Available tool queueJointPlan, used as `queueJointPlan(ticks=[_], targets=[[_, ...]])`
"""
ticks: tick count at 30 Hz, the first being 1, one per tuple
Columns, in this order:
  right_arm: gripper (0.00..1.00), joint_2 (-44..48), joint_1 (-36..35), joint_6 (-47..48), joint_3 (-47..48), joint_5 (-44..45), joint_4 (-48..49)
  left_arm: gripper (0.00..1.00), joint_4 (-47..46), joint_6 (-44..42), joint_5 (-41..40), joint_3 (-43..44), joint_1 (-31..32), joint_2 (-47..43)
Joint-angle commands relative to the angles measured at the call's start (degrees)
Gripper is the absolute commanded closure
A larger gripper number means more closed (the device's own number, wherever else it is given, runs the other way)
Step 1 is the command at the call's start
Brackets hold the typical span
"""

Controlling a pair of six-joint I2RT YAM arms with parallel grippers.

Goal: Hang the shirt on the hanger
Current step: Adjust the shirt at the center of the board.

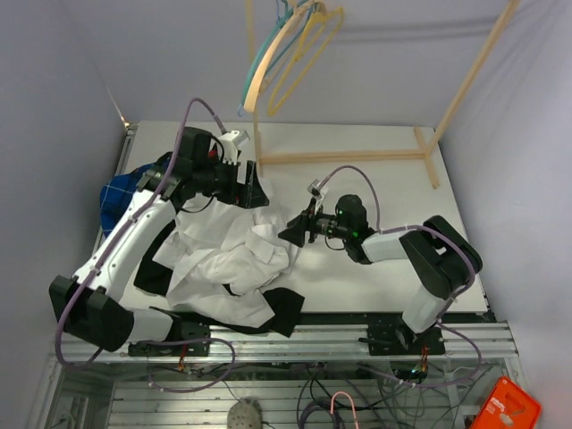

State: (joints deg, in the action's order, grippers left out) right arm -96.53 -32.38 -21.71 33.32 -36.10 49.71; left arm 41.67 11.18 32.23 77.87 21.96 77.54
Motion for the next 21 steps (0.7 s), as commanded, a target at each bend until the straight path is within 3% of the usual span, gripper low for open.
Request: queueJointPlan(ticks=[1, 4, 9, 15, 21], targets=[[0.4, -3.63, 0.3, -2.39, 3.03, -7.0, 5.22, 0.02, -10.74, 11.73, -1.17, -4.9, 0.7, -3.28], [0.39, -2.35, 0.36, -0.84, 1.81, -3.84, 4.83, 0.03, -5.6, 11.01, -4.91, -5.82, 1.29, 1.24], [0.2, 4.39, 0.68, 6.43, -0.94, 7.12, -1.52, 0.02, 3.22, 10.52, -17.09, -5.24, 1.93, 7.17], [0.17, 7.94, 3.32, 4.83, -4.54, 8.4, -0.6, 0.02, 3.76, 12.2, -16.41, -5.37, 3.25, 9.24], [0.17, 13.9, 3.55, 2.14, -10.39, 11.84, 0.81, 0.03, 10.89, 7.55, -13.34, 3.16, 7.84, 16.0]])
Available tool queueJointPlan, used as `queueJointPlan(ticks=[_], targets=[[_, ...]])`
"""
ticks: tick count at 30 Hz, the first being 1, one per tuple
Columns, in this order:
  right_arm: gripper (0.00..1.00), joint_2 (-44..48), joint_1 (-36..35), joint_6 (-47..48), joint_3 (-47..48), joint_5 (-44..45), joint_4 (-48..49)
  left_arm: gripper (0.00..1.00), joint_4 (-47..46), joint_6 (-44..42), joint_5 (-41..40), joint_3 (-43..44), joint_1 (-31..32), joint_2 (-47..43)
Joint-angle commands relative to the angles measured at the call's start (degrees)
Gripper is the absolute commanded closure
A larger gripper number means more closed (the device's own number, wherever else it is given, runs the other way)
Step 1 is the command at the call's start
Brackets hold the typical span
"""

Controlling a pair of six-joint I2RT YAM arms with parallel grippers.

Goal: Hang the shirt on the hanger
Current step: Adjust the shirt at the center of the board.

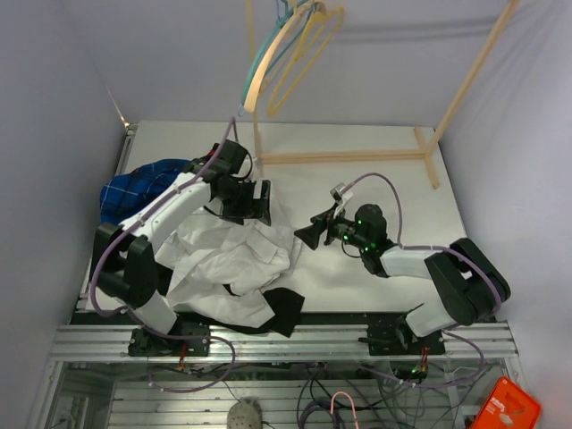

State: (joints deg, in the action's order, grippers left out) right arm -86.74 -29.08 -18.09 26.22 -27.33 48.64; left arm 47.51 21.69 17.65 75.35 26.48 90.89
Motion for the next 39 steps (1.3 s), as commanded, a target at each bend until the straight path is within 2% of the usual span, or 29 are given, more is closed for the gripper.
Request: queueJointPlan(ticks=[1, 4, 12, 16, 19, 26, 33, 39], targets=[[0.17, 5.46, 0.25, -1.73, -4.19, 3.63, 1.59, 0.03, 5.98, -3.6, 0.55, 7.24, 4.14, 2.98], [0.17, 9.54, 0.25, -2.91, -6.61, 5.44, 0.05, 0.03, 7.37, -2.62, -1.93, 9.61, 4.97, 2.94], [0.17, 24.73, 0.16, -7.91, -13.17, 7.63, -4.85, 0.03, 6.16, 0.47, -9.75, 6.74, 5.04, -2.59], [0.17, 29.86, 0.01, -10.31, -15.11, 8.73, -6.41, 0.03, 3.29, 5.39, -10.61, 2.19, 5.07, -5.46], [0.17, 31.47, -0.08, -12.91, -15.77, 8.3, -6.22, 0.02, 1.63, 8.81, -9.79, -0.57, 5.07, -5.56], [0.17, 34.59, -0.42, -14.9, -16.57, 10.03, -8.11, 0.02, 4.08, 16.14, -6.77, -0.03, 5.19, -4.62], [0.17, 34.92, -0.76, -15.71, -16.16, 10.39, -8.54, 0.02, 5.16, 19.85, -10.89, 4.94, 8.21, -0.83], [0.17, 35.19, -0.89, -14.96, -15.07, 10.65, -10.73, 0.03, 4.06, 21.31, -12.64, 2.3, 11.44, 0.34]])
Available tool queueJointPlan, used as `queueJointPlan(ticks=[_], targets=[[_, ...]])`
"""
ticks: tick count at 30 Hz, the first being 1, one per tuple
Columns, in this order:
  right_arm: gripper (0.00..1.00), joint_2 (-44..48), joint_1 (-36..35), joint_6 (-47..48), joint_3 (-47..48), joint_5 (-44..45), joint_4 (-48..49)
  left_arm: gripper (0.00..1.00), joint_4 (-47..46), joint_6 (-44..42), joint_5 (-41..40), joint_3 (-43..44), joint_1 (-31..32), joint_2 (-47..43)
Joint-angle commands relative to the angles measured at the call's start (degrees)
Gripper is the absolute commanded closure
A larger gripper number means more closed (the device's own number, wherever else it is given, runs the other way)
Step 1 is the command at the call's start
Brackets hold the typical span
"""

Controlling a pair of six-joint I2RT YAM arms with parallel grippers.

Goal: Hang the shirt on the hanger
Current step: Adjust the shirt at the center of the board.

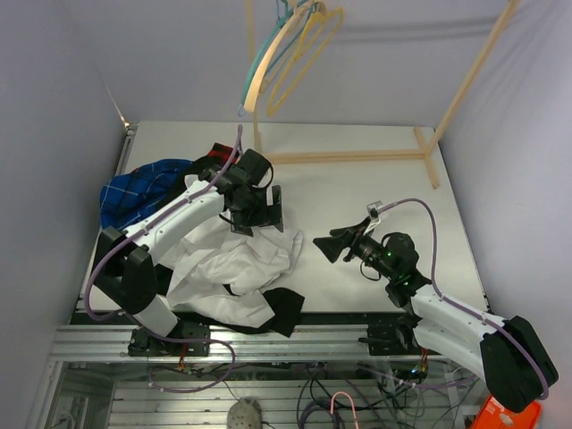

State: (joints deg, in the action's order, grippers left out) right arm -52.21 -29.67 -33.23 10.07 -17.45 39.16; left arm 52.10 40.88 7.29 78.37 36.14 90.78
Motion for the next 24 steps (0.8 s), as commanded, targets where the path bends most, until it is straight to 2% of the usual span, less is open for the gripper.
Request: queueJointPlan(ticks=[1, 5, 10, 16, 21, 24], targets=[[0.17, 0.79, -0.26, 0.53, 1.03, 0.98, -1.57, 0.02, -0.72, 2.22, -2.93, -1.22, 1.86, 0.26], [0.17, 0.98, -0.28, 1.15, 0.4, 1.54, -2.12, 0.02, -1.38, 1.61, -5.9, -3.91, 1.91, -0.57], [0.17, -0.3, -0.3, 0.71, -0.57, 1.2, -0.55, 0.2, -3.63, -0.08, -8.97, -8.01, 1.87, -1.91], [0.17, -1.01, -0.3, 0.63, -1.24, 1.22, 0.71, 0.28, -5.36, -1.83, -11.04, -8.86, 1.9, -1.72], [0.17, -1.01, -0.28, 0.28, -2.24, 1.21, 1.31, 0.56, -6.12, -4.9, -10.51, -5.68, 1.91, -0.18], [0.18, -0.7, -0.26, 0.27, -2.67, 1.38, 1.36, 0.78, -5.88, -8.02, -9.83, -2.36, 1.86, 0.65]])
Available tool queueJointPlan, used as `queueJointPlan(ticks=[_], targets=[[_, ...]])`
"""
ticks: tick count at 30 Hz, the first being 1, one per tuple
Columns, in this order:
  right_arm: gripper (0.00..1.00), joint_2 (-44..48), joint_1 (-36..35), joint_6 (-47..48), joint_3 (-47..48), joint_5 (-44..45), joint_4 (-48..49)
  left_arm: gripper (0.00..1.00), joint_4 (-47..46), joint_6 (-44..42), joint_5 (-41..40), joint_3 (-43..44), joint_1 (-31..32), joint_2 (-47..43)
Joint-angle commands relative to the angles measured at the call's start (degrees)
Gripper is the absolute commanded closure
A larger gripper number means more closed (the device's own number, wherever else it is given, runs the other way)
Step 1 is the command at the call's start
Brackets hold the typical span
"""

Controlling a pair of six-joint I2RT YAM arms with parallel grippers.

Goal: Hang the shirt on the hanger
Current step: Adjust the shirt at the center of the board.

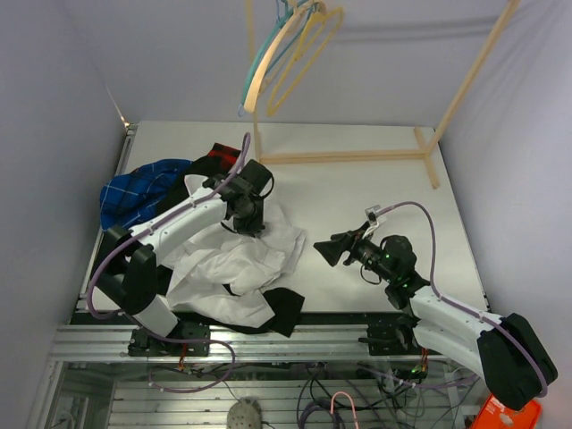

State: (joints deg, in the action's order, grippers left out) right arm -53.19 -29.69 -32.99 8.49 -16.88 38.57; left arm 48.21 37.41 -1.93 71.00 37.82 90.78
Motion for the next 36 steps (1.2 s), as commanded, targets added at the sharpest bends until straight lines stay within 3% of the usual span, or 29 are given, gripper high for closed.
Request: queueJointPlan(ticks=[1, 3, 7, 12, 17, 22, 25, 30, 36], targets=[[0.18, 0.32, -0.26, 0.08, -1.24, 0.88, 1.91, 0.85, -1.81, -5.7, -0.49, 6.7, 0.2, 0.78], [0.18, 0.5, -0.23, 0.2, -1.29, 1.07, 1.63, 0.93, -1.92, -9.12, 0.0, 9.41, 0.17, 0.75], [0.18, 0.75, -0.28, 0.24, -1.16, 2.08, 1.2, 0.93, -3.33, -21.59, 5.95, 15.7, 0.23, -0.34], [0.18, 3.53, -0.26, -0.78, -0.43, 6.13, -1.23, 0.93, -2.8, -32.64, 3.1, 21.64, 0.61, -3.49], [0.17, 7.86, -0.26, 2.83, 5.93, 7.45, -10.46, 0.93, -0.53, -49.8, 4.6, 22.55, 0.86, -9.62], [0.09, 10.3, -0.26, 7.23, 13.42, 5.34, -14.06, 0.93, 0.26, -60.48, -0.91, 21.03, 0.89, -15.64], [0.0, 7.98, -0.27, 8.6, 19.48, 5.42, -16.35, 0.93, -0.3, -66.57, -4.04, 20.82, 0.94, -19.18], [0.0, 1.79, -0.23, 9.47, 29.81, 7.78, -17.0, 0.93, -1.13, -75.98, -6.97, 22.63, 0.86, -24.22], [0.0, -10.12, -0.28, 13.6, 45.79, 11.66, -20.39, 0.93, -0.83, -77.95, -7.35, 25.99, 0.91, -26.94]])
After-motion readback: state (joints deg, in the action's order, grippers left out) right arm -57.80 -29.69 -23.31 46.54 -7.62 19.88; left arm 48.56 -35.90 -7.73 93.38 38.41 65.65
